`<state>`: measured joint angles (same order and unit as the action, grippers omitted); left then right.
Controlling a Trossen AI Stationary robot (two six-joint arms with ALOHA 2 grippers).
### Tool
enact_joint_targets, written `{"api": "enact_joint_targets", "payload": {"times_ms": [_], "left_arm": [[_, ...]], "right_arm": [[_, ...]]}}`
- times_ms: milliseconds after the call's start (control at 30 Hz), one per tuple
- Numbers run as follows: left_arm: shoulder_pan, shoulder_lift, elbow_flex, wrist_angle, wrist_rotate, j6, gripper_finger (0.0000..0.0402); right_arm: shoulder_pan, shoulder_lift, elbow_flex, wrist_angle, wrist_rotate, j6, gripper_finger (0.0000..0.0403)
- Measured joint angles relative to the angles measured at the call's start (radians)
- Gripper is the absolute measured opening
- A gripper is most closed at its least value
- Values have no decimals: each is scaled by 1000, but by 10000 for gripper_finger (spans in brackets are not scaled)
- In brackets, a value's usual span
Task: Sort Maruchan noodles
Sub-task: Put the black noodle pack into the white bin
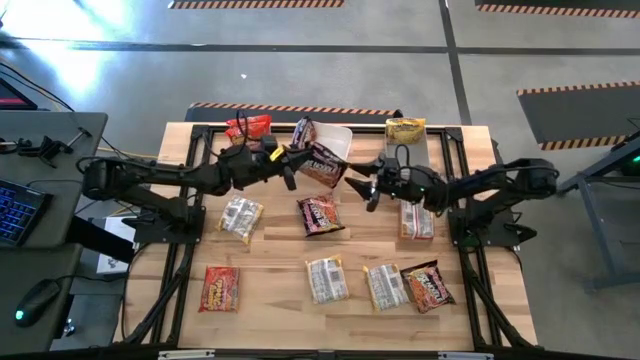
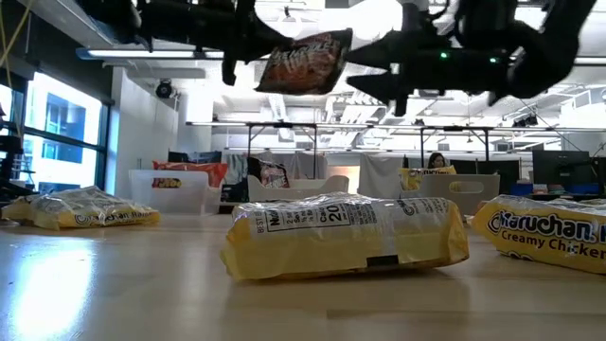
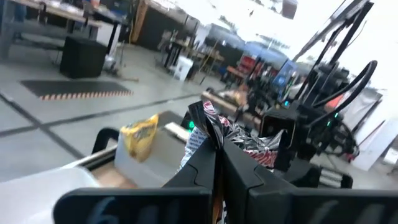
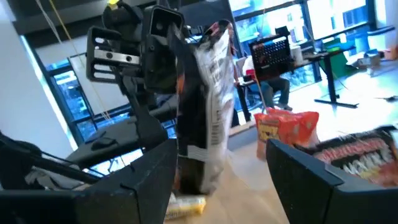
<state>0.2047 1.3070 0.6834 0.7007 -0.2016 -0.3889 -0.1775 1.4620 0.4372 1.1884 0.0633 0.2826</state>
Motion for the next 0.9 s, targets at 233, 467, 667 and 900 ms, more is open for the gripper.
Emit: {"api": "enact_joint_targets", "payload": {"times_ms": [233, 467, 667, 900], "left_arm": [[0, 42, 0, 118, 13, 13, 0], [0, 42, 0, 137, -13, 47, 0], [0, 42, 0, 190, -27, 81, 0], [-2, 41, 1, 190, -27, 107, 0]], "right_arm": [[-32, 18, 78, -34, -36, 10, 240], [-33, 18, 145, -102, -77, -35, 240], [-33, 18, 217, -242, -87, -71, 238], [-33, 18, 237, -242, -66, -103, 195]]}}
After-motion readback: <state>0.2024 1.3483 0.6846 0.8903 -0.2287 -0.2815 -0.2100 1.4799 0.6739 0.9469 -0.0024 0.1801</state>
